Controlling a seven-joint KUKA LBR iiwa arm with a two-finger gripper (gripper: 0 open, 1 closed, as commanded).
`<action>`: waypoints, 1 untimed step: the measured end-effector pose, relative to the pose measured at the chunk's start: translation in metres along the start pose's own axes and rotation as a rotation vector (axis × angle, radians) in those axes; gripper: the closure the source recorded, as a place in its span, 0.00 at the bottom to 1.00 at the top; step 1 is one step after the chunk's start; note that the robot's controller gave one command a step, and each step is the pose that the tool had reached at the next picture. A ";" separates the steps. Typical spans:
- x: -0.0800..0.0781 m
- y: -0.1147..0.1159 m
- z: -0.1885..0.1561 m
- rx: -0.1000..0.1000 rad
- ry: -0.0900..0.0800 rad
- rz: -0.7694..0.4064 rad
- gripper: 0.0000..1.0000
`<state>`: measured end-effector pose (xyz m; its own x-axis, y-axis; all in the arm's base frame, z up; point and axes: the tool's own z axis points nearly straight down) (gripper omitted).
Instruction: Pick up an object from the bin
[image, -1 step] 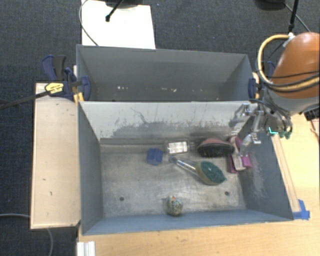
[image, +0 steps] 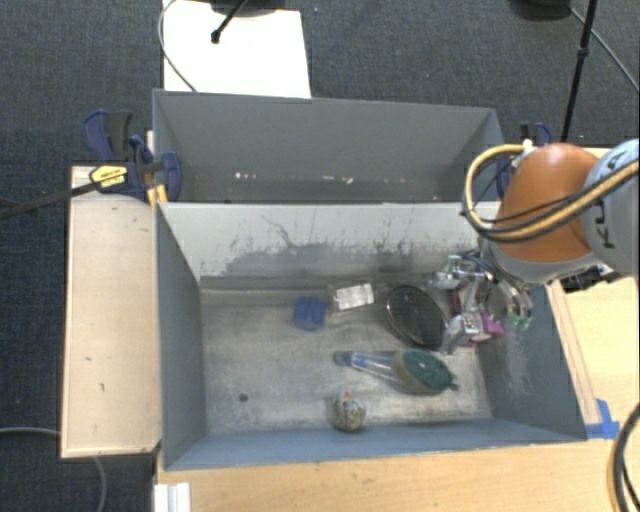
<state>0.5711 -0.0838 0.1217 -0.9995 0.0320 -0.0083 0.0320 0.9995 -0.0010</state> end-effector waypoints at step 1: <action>0.017 0.039 0.030 -0.003 0.006 -0.136 0.00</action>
Offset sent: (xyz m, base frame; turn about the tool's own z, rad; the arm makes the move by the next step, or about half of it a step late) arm -0.0160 0.0387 -0.0306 -0.1368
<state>0.5558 -0.0441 0.0913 -0.9946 -0.1041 -0.0018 -0.1041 0.9946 0.0011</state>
